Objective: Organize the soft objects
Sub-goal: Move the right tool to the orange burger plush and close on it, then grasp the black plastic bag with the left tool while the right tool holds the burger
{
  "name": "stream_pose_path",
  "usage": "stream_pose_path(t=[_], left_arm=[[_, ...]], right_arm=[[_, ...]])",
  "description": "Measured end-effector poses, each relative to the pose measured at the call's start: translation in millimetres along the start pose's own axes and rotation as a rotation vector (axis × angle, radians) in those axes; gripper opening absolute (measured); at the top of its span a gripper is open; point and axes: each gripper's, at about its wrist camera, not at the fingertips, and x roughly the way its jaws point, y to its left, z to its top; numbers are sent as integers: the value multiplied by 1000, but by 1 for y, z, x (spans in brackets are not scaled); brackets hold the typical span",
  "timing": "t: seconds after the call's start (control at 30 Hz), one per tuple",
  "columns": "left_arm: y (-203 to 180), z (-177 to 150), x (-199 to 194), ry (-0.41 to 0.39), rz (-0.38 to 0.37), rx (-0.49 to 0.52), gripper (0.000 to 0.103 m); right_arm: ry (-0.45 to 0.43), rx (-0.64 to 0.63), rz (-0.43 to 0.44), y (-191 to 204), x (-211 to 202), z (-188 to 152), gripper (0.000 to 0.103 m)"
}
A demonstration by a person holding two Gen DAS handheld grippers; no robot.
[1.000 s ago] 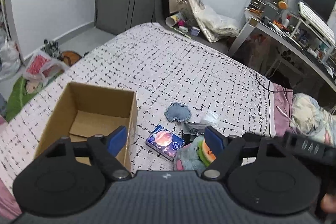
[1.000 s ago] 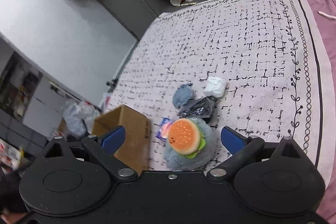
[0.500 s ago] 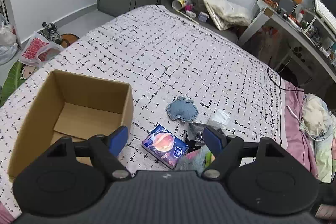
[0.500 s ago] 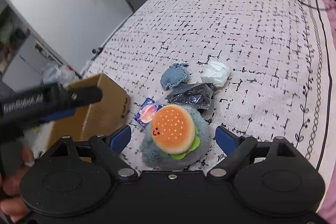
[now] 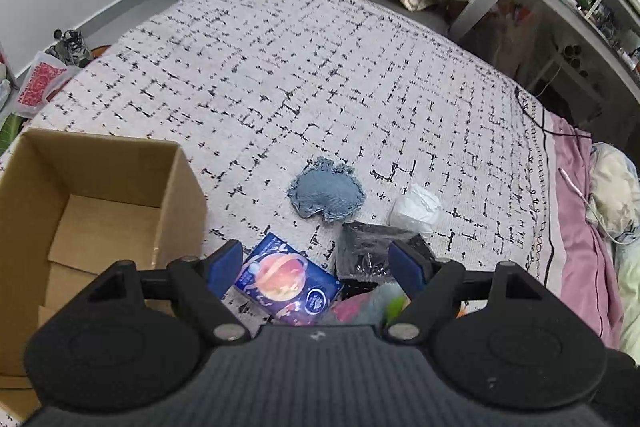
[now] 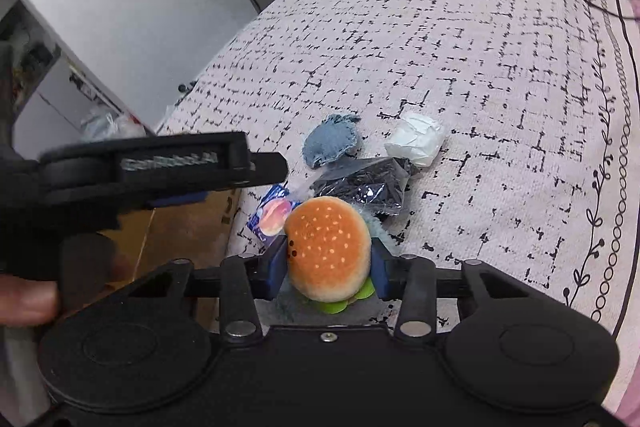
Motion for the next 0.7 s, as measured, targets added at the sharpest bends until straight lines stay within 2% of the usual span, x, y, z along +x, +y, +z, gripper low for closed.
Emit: stream_pose_path(t=[0.33,0.5,0.7], left_arm=[[-16,6,34,69,1,3,81],[-19,8,48,109,-3,-33,82],[-18,10,63,141,-18,-103,82]], right_arm=[[-37,119,-14,-30,-9,6,41],[-41,227,-24,-50,-6,8,41],[-48,292,-43,-65,-4,9,41]])
